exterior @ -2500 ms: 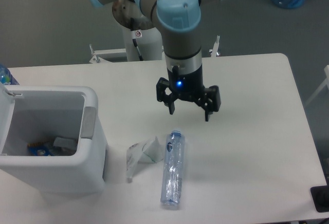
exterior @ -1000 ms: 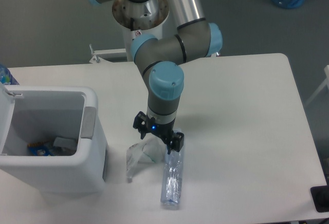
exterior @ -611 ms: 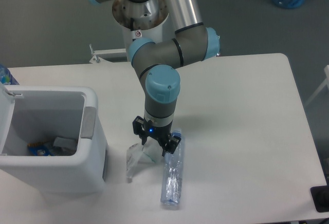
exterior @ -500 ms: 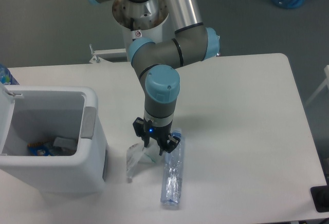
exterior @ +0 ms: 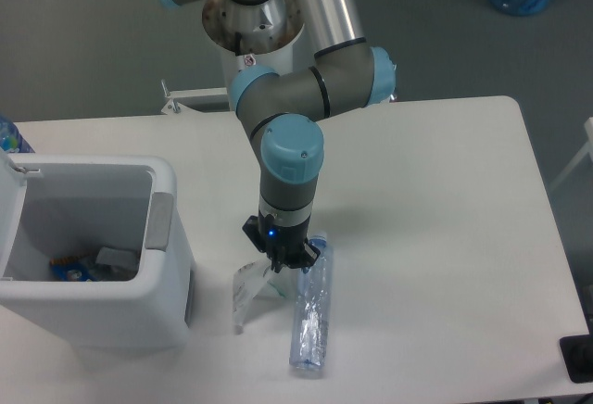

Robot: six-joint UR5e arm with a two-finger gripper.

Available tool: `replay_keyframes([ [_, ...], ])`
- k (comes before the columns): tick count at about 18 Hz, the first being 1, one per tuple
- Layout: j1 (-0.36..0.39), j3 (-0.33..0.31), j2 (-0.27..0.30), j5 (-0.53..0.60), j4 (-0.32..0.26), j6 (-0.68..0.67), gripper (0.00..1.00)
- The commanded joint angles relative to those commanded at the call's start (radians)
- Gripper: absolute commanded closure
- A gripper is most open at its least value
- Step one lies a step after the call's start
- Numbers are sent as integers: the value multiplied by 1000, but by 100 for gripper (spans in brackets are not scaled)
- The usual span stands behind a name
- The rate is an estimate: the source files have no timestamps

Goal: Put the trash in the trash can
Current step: 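Lift the bag and carry it over the white trash bin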

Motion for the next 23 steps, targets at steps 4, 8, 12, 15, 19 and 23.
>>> replay_keyframes([
  [4, 3, -2, 69, -6, -17, 0, 100],
  [8, 28, -2, 124, -122, -25, -11, 100],
  [12, 63, 21, 187, -257, -26, -106, 100],
  [15, 89, 87, 204, -377, -25, -210, 100],
  [19, 97, 210, 210, -437, -25, -429, 100],
  [23, 103, 233, 258, -521, -25, -531, 100],
])
